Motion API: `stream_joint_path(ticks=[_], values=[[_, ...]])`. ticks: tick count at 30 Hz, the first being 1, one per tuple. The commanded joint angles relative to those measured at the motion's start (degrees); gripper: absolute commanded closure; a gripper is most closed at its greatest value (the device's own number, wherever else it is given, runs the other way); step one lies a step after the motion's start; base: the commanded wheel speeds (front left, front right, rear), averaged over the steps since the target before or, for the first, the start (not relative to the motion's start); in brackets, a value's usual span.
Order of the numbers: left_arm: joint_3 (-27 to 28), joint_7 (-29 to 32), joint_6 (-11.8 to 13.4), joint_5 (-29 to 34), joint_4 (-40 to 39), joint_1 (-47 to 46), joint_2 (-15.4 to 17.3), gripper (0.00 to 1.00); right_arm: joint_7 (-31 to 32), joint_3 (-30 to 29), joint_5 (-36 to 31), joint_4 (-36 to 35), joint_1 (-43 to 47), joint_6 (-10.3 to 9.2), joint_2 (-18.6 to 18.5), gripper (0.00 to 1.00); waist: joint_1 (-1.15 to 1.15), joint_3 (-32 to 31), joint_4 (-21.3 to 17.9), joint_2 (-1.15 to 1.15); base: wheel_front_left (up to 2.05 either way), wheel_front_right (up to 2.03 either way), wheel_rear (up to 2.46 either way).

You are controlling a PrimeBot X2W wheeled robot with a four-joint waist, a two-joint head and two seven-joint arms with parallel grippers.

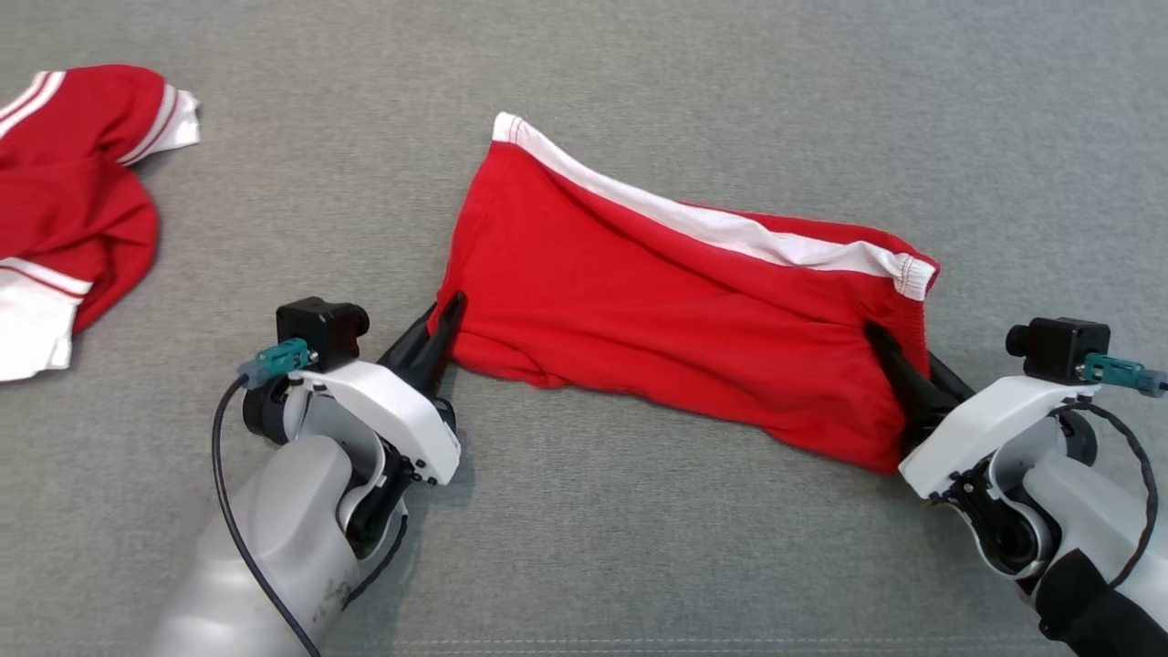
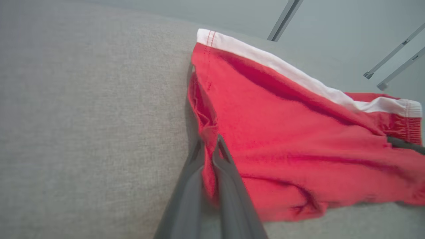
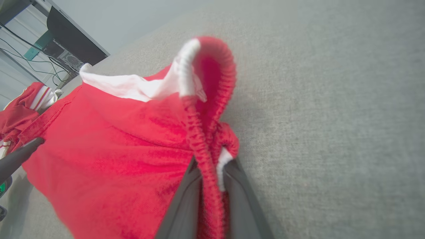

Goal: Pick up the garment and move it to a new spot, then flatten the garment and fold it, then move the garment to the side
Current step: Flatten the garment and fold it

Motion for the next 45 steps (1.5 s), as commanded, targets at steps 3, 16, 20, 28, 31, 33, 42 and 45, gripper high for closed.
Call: stream_joint_path(ticks=[3, 16, 20, 28, 31, 33, 42, 45], values=[[3.5, -0.3, 0.0, 2.1, -2.2, 1.9, 1.2, 1.00, 0.2, 1.5, 1.2, 0.6, 0.3, -0.01, -1.5, 1.00, 0.00, -1.3, 2.8, 0.00, 0.00, 0.00, 0.00], [8.0, -0.3, 0.0, 6.4, -4.3, 9.6, -2.8, 1.00, 1.5, 4.9, 4.4, 2.9, -0.3, -0.01, -4.8, 1.00, 0.00, -4.9, 10.7, 0.00, 0.00, 0.00, 0.00], [9.3, -0.3, 0.0, 7.8, -5.0, 10.7, -3.2, 0.00, 1.3, 5.4, 5.0, 3.9, 0.0, -0.01, -5.0, 0.00, 0.00, -5.6, 11.1, 0.00, 0.00, 0.00, 0.00], [14.5, -0.3, 0.4, 14.1, -7.5, 12.8, -3.3, 0.00, 0.2, 3.0, 5.8, 3.6, 2.5, -0.01, -6.4, 0.00, 0.00, -8.2, 9.9, 0.00, 0.00, 0.00, 0.00], [16.8, -0.3, 1.1, 16.7, -9.6, 14.1, -3.4, 0.00, 0.1, 1.1, 5.4, 2.6, 3.8, -0.01, -6.9, 0.00, 0.00, -9.5, 9.3, 0.00, 0.00, 0.00, 0.00], [18.4, -0.3, 1.6, 18.3, -11.2, 15.4, -3.6, 0.00, 0.1, -0.6, 4.7, 1.8, 5.0, -0.01, -6.8, 0.00, 0.00, -10.4, 9.0, 0.00, 0.00, 0.00, 0.00], [23.6, -0.3, 1.9, 23.1, -15.3, 21.0, -4.7, 0.00, 0.1, -4.5, 2.7, -1.6, 10.7, -0.01, -5.1, 0.00, 0.00, -12.6, 9.1, 0.00, 0.00, 0.00, 0.00], [24.6, -0.3, 2.1, 25.0, -16.6, 22.5, -4.9, 0.00, 0.1, -4.6, 2.6, -1.7, 11.7, -0.01, -4.4, 0.00, 0.00, -12.6, 9.7, 0.00, 0.00, 0.00, 0.00]])
